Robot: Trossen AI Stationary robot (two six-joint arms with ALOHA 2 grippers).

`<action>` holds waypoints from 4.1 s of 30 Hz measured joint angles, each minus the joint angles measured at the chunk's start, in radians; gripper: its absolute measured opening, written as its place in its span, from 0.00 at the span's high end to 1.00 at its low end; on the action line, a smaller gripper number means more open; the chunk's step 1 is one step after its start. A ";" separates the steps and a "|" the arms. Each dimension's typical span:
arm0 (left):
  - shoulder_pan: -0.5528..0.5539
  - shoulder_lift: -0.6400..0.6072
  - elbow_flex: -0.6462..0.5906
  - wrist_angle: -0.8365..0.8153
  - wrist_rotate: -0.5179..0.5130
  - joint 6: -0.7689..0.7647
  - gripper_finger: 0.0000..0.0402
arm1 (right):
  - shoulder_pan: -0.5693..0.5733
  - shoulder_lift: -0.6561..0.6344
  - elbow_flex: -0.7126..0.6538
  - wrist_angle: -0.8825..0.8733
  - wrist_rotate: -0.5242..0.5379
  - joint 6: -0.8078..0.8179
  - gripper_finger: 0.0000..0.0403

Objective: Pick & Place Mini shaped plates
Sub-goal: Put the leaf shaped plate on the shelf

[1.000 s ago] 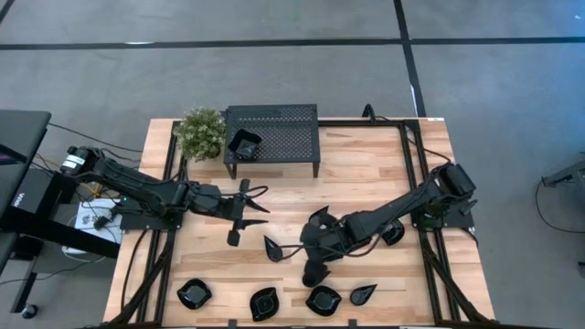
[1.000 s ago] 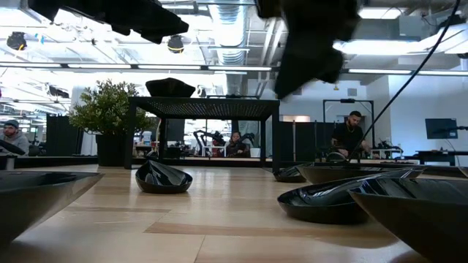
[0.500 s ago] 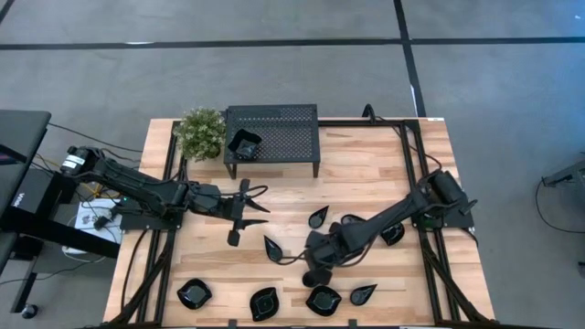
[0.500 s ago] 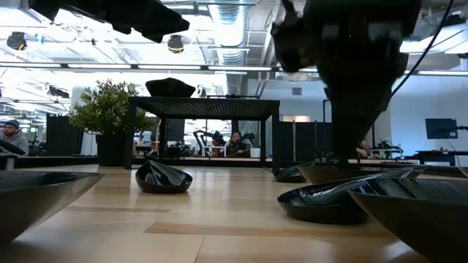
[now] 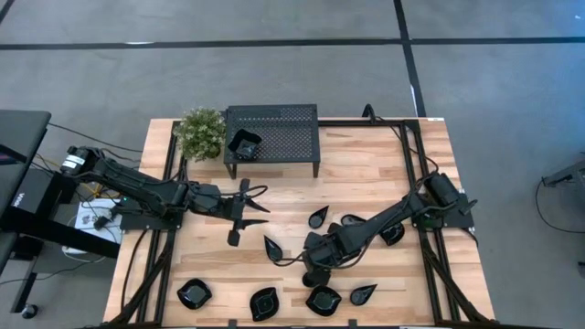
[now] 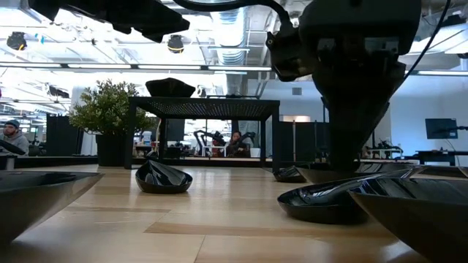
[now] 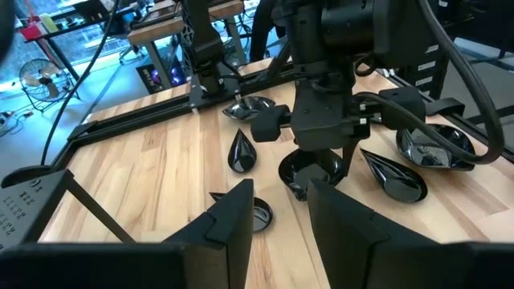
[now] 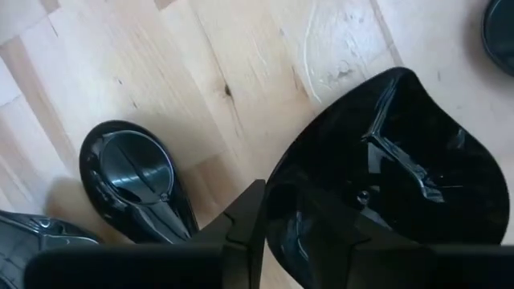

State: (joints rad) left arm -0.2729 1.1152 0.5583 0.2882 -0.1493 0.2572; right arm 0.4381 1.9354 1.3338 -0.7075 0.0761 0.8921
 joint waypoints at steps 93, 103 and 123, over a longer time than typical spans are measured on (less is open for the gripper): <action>-0.075 -0.128 0.028 0.004 -0.010 0.000 0.70 | -0.050 0.066 0.407 -0.150 0.630 -0.862 0.99; -0.078 -0.246 0.028 -0.018 -0.027 0.000 0.70 | -0.288 0.066 0.476 0.035 0.735 -1.153 0.99; -0.078 -0.248 0.028 -0.024 -0.269 0.000 0.70 | -0.509 0.066 0.476 -0.024 0.379 -1.197 1.00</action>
State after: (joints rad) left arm -0.3508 0.8677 0.5861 0.2646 -0.4182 0.2577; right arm -0.0711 2.0010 1.8095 -0.7315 0.4556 -0.3052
